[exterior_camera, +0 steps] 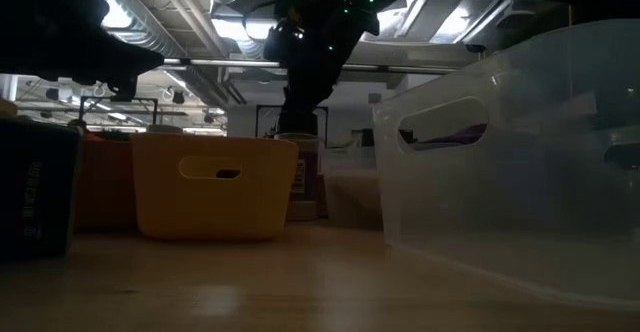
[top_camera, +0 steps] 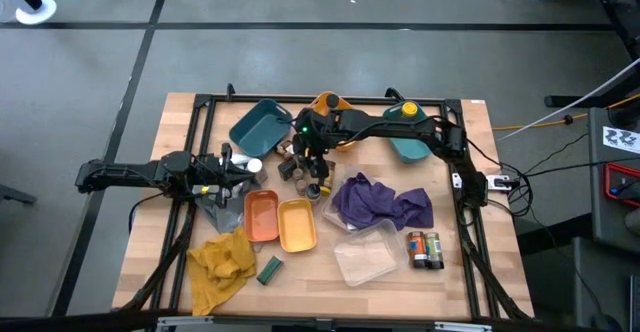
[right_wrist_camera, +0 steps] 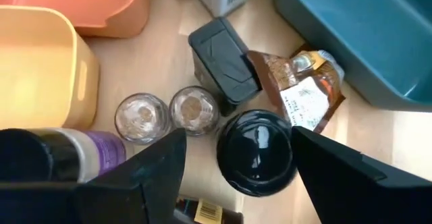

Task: Sort spices by type
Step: Put the green spice bottle into the yellow bin

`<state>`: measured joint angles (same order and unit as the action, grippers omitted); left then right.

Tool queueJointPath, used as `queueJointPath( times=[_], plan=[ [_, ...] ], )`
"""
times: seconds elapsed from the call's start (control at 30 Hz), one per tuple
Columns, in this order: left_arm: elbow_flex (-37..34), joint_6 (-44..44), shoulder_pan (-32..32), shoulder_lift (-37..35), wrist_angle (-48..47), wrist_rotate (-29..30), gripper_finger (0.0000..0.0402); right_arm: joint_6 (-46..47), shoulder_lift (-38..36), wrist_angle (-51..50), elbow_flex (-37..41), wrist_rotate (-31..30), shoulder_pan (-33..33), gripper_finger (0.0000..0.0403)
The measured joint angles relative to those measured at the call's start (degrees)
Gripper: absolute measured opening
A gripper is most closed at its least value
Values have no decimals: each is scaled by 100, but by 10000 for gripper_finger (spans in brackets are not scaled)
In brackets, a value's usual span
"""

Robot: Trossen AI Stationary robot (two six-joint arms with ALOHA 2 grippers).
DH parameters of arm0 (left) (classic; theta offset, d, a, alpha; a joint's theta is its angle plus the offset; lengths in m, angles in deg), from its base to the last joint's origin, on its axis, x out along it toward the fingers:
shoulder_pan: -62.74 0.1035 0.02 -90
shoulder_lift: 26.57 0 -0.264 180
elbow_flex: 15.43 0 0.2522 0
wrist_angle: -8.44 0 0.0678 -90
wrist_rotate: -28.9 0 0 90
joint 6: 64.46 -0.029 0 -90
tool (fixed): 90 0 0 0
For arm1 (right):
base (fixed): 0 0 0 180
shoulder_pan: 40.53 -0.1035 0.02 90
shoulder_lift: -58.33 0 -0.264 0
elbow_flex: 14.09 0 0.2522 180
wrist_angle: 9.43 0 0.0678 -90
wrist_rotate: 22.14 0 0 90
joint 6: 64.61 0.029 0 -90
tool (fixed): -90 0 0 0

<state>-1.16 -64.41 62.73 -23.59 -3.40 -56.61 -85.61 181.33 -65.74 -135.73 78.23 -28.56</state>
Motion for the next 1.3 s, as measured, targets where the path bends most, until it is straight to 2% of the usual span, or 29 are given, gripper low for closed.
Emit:
queueJointPath(
  times=[0.4, 0.87, 1.3],
  plan=[
    [0, -2, 0, 0, -4, 0, 0, -14, 116, 107, -20, -82, 6, 264],
    [2, 0, 0, 0, -3, 0, 0, -4, 92, -270, -380, -81, 2, 264],
    [2, -1, 0, 1, -4, 0, 0, -24, 94, -401, -382, -86, 7, 264]
  ],
)
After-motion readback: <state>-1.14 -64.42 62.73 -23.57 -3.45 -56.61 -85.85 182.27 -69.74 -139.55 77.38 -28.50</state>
